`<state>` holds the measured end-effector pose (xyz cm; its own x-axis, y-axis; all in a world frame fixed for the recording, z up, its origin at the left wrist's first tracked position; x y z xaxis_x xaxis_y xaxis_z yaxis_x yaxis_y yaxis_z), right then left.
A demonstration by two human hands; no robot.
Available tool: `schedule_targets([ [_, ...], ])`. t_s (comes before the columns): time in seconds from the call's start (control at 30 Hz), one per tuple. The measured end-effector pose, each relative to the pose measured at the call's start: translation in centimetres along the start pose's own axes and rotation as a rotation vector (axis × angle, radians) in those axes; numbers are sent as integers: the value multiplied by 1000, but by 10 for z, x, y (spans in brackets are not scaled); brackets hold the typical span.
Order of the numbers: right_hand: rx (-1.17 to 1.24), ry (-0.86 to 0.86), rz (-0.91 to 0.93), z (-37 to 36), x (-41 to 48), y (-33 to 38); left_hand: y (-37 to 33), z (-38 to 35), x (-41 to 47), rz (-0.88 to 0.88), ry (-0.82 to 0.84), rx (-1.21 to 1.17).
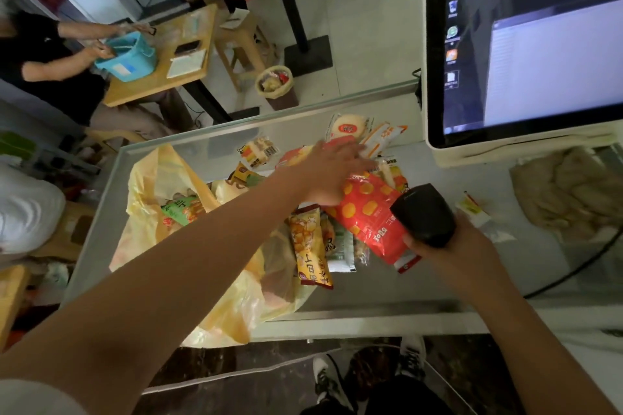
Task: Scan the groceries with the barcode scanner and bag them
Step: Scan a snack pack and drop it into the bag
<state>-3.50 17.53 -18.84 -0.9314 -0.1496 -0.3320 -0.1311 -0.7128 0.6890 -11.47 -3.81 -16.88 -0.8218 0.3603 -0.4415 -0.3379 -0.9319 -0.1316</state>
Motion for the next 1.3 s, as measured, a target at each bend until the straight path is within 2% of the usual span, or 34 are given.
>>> schedule_targets([
  [0.07, -24, 33, -13, -3, 5, -3, -33, -13, -7, -139, 90, 92],
  [0.17, 56, 69, -38, -5, 12, -3, -47, -39, -8, -142, 185, 319],
  [0.23, 89, 31, -21, 1, 13, 2, -47, -48, -4, -136, 144, 402],
  [0.37, 83, -46, 19, 13, 8, 8, -47, -33, -1, -90, 72, 342],
  [0.47, 113, -67, 15, 17, 2, 4, -40, -3, -22, 82, 76, 257],
  [0.53, 100, -73, 15, 14, -2, 2, -45, 5, -49, 153, 98, 301],
  [0.67, 65, -27, 57, 0, -11, 12, -59, -38, -97, 173, 280, 510],
  [0.77, 26, 73, 120, -14, -19, 27, -56, -51, -98, 113, 221, 502],
  [0.87, 172, 158, 98, -25, -29, 37, -51, -38, -94, 93, 193, 431],
  [0.97, 314, 160, 65, -30, -45, 39, -45, -10, -92, 105, 149, 275],
  [1.1, 492, -54, -34, -10, -61, 31, -16, 45, -96, 293, -37, -18],
  [1.2, 603, -137, -82, 3, -78, 37, -1, 50, -105, 395, -196, -612],
  [1.3, 754, -124, -105, 6, -103, 60, -3, 28, -110, 329, -366, -1120],
])
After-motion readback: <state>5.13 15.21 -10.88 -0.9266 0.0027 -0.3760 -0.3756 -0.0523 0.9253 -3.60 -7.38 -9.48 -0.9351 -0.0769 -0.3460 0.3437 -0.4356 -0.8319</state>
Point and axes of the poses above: each hand's wrist, its own x-axis towards the middle knuckle, its own z-axis out of the back of the hand, y = z × x, the point moved 7 cm from there along x, towards the middle knuckle, and after that the axes turned 9 degrees about -x, right-handed, at the moved point
